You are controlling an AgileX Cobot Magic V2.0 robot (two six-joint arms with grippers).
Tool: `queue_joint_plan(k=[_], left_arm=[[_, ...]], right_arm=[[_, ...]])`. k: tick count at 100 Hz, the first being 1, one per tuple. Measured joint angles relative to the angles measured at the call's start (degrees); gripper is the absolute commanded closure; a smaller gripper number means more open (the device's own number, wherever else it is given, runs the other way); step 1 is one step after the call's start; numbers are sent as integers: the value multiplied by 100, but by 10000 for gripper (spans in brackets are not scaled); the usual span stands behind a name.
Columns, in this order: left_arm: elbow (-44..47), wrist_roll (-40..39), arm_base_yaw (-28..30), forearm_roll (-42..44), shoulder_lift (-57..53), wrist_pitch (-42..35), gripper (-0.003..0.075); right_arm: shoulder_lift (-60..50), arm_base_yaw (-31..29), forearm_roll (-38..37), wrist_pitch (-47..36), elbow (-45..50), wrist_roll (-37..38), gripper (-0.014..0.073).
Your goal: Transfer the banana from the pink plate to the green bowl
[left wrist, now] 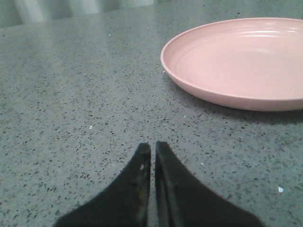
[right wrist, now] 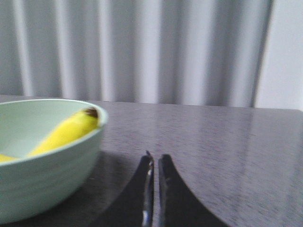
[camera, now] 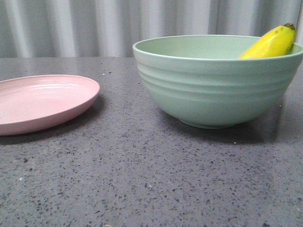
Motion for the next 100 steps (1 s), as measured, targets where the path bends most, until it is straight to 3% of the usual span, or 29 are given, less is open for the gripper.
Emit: queue_joint_plan(k=[20,53,100], left_arm=[[0,0,0,0,0,0,741],[0,0,0,0,0,0,741],[0,0,0,0,0,0,741]], right_arm=[[-29,-653,-588,388,50,601,659],[-204,-793,-670,2149,50,690,659],[-204,-802,-670,2171,50,705,659]])
